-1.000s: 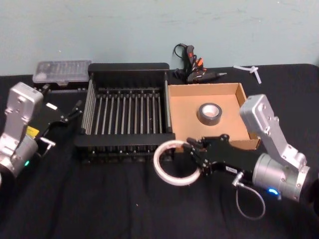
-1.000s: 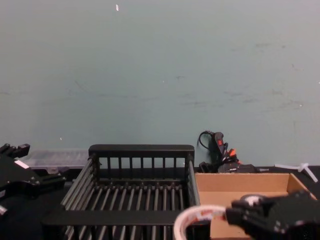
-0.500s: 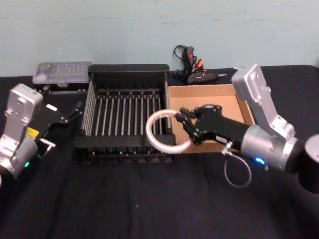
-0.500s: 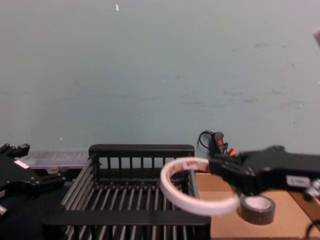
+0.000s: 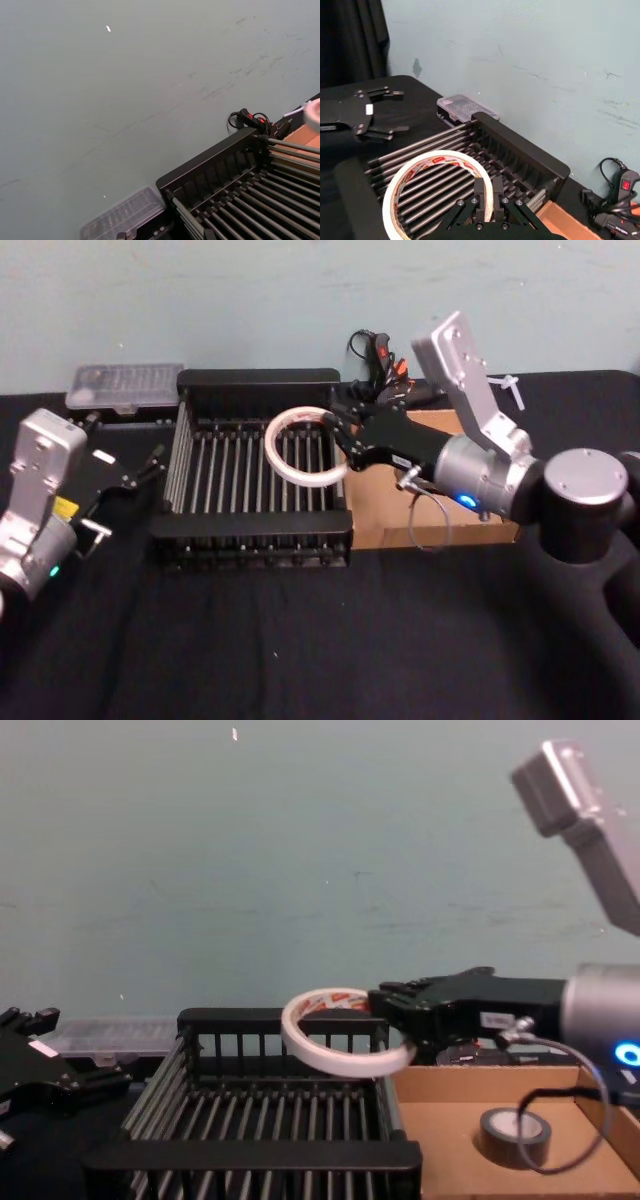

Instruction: Pick up the white tape and place it into the black box , Pick up the silver tape and place it into the brown box.

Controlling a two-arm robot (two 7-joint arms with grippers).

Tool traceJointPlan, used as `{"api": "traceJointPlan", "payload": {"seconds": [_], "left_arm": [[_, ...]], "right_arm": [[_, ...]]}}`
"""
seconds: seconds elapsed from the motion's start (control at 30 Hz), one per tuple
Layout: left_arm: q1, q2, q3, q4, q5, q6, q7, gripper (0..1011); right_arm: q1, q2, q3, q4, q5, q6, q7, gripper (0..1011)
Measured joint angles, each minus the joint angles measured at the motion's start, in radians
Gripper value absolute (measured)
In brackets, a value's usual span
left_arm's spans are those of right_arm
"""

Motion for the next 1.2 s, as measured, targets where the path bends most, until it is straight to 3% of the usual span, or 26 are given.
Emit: {"api": "traceJointPlan", "payload": {"seconds": [0.23, 0.4, 0.73, 0.93, 1.2], "left_arm": [[0.000, 0.000, 0.000, 0.000, 0.000, 0.000, 0.000, 1001], [0.000, 0.000, 0.000, 0.000, 0.000, 0.000, 0.000, 1001], [0.000, 0.000, 0.000, 0.000, 0.000, 0.000, 0.000, 1001], [0.000, 0.000, 0.000, 0.000, 0.000, 0.000, 0.000, 1001], [0.000, 0.000, 0.000, 0.000, 0.000, 0.000, 0.000, 1001]], "right_arm": [[0.066, -0.061, -0.015, 0.115, -0.025, -0.013, -0.010, 104], [0.120, -0.122, -0.029, 0.232, -0.051, -0.031, -0.020, 103], [0.170, -0.196, -0.039, 0.384, -0.089, -0.059, -0.024, 103], [0.177, -0.215, -0.035, 0.420, -0.105, -0.060, -0.029, 104], [0.177, -0.215, -0.035, 0.420, -0.106, -0.060, -0.029, 103]]}}
